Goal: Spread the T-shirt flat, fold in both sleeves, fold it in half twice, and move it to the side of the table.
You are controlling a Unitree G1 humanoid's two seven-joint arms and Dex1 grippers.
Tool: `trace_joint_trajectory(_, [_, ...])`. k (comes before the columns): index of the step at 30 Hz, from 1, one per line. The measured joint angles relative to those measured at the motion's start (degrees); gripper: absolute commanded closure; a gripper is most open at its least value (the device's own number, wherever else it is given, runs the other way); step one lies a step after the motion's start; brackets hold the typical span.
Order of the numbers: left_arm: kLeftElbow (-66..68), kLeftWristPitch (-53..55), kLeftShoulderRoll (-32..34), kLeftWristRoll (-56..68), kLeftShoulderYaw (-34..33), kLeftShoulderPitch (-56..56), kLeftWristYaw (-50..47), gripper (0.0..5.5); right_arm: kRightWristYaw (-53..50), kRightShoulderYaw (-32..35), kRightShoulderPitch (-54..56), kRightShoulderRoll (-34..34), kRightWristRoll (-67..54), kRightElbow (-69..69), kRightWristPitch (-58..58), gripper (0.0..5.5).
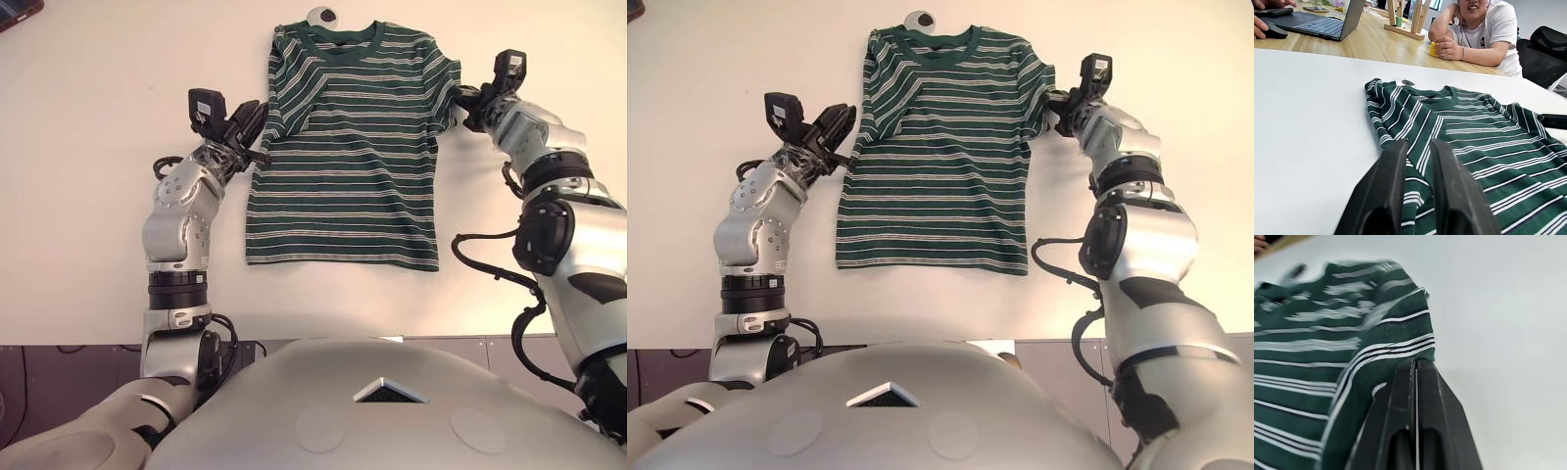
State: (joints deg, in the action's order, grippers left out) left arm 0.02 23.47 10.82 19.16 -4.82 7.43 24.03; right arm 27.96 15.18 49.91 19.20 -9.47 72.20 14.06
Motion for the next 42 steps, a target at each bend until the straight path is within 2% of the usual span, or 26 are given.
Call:
trace_joint_trajectory(4, [0.1,-0.1,-0.2,0.0,0.0,0.1,-0.4,4.72,3.4,-1.2,4.1,-5.5,-0.1,-2.1,1.4,5.47])
trace_joint_trajectory(9, [1.1,-0.2,-0.3,0.0,0.0,0.9,-0.4,4.72,1.9,-4.5,4.0,-12.6,1.4,-1.7,1.3,5.47])
trace_joint_trajectory(16, [2.3,-1.4,0.1,-0.1,0.0,1.4,0.0,4.72,1.7,-7.0,0.5,-13.9,3.4,-2.3,-0.3,4.39])
trace_joint_trajectory(20, [3.0,-4.3,1.2,-3.0,1.2,0.9,0.1,4.72,7.2,-7.5,-0.9,-13.6,2.5,-9.5,-2.7,4.33])
trace_joint_trajectory(23, [0.1,-7.8,6.6,-8.3,4.3,-1.7,2.7,4.29,14.1,-12.0,-5.6,-9.4,4.2,-22.5,-9.0,4.28])
trace_joint_trajectory(25, [-3.6,-11.5,14.8,-14.5,7.9,-5.2,7.7,3.98,22.2,-16.8,-12.0,-1.7,7.7,-33.0,-17.0,4.11])
trace_joint_trajectory(26, [-5.9,-14.9,20.8,-18.3,10.1,-7.9,11.6,3.85,28.1,-20.1,-16.7,4.2,10.2,-38.3,-23.3,4.05])
trace_joint_trajectory(29, [-7.9,-24.1,33.0,-25.2,12.0,-13.8,18.9,3.4,40.2,-25.0,-25.1,16.6,13.0,-42.8,-36.2,3.54])
trace_joint_trajectory(30, [-8.2,-26.7,35.7,-26.1,11.9,-15.4,20.2,3.4,43.3,-25.8,-26.7,20.0,13.5,-42.8,-39.6,3.54])
trace_joint_trajectory(34, [-9.3,-36.2,40.8,-29.8,11.9,-20.8,20.8,3.4,48.9,-26.8,-31.0,27.0,13.0,-41.9,-50.3,3.54])
trace_joint_trajectory(42, [-7.4,-47.3,41.9,-37.7,14.5,-21.7,16.5,3.4,46.7,-29.3,-38.9,29.2,11.1,-43.1,-65.9,3.54])
